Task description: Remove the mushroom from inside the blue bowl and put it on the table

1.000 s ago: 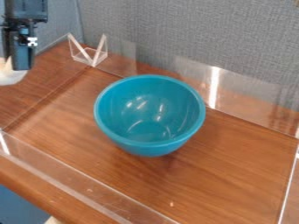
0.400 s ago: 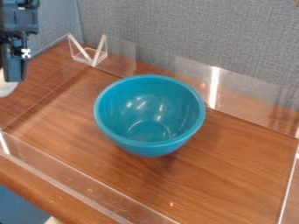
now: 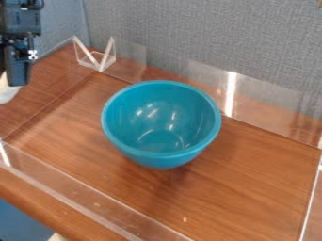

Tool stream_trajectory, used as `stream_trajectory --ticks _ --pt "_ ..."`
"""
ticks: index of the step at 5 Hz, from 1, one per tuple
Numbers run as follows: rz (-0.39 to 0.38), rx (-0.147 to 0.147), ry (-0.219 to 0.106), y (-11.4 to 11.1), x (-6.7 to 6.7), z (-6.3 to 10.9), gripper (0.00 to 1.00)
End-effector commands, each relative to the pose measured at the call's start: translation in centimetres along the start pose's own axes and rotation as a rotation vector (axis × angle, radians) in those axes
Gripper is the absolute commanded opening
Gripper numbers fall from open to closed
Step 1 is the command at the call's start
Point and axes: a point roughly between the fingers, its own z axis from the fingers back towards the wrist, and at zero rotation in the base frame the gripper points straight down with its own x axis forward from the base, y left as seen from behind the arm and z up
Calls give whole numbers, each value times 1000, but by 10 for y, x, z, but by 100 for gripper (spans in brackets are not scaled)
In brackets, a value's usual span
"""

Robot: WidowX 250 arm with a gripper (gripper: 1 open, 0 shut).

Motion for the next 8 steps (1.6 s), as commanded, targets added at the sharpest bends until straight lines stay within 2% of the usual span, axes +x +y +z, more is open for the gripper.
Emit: stream_trajectory --ticks 1,2,3,4,6,8 --pt "66 27 -52 4 -4 21 0" --pt "117 10 -57 5 -5 25 0" --pt "110 11 -53 3 -8 27 0" --pt "99 12 -54 1 -12 29 100" --pt "76 19 -81 -17 -12 40 100" --pt "0 50 -76 -34 -12 33 100"
